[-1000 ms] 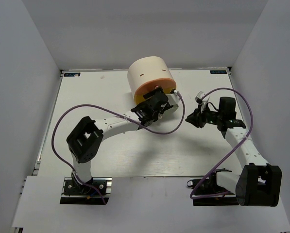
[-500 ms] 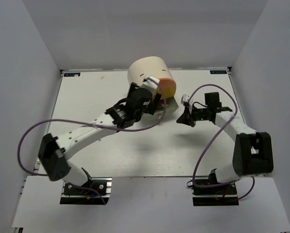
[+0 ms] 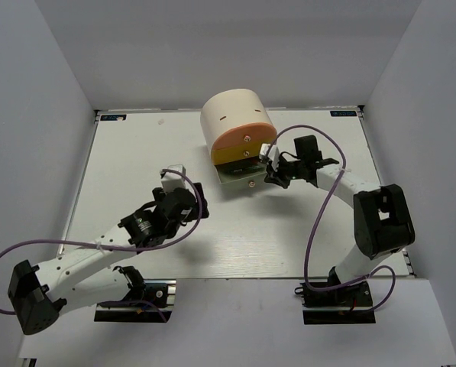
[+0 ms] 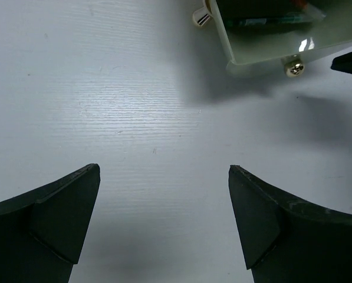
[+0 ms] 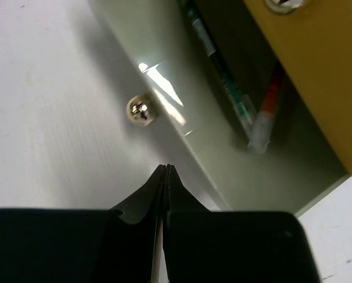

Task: Sort the stationery into containers
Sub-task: Close the drawer in the storage box.

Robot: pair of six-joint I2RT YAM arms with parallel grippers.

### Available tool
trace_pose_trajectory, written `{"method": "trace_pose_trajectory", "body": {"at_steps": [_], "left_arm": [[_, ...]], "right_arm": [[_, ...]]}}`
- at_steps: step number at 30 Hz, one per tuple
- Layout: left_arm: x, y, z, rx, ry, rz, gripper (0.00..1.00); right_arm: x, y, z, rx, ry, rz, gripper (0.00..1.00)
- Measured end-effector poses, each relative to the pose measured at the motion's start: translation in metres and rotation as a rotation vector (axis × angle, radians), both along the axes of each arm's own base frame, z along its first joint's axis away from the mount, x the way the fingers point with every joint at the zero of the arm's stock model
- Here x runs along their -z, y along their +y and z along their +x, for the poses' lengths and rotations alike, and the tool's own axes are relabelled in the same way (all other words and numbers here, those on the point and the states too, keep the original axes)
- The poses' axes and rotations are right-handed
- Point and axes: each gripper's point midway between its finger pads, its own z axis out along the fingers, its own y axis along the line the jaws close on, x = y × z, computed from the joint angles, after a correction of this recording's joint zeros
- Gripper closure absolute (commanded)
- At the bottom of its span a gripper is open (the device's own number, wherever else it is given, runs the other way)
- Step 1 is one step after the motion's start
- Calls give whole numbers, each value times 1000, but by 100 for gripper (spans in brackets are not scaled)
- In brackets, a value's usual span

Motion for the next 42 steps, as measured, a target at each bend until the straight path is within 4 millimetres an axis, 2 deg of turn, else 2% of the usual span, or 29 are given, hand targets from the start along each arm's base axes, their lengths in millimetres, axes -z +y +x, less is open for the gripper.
{"method": "trace_pose_trajectory", "body": {"at_steps": [7, 13, 21, 31, 42], "left_arm": [[-5, 6, -6, -59, -1, -101, 0], [9, 10, -10, -81, 31, -100, 0], [12, 10, -11, -90, 39, -110, 0], [13, 10, -12, -90, 43, -112, 0], [18, 10, -13, -92, 53, -111, 0]], "right_arm": [[10, 10, 9, 52, -92, -50, 100], [3, 22, 19, 59, -172, -54, 100], [-3, 36, 28, 59, -246, -49, 100], [10, 43, 42, 81, -302, -86, 100], [13, 50, 58, 112, -395, -115, 93]]}}
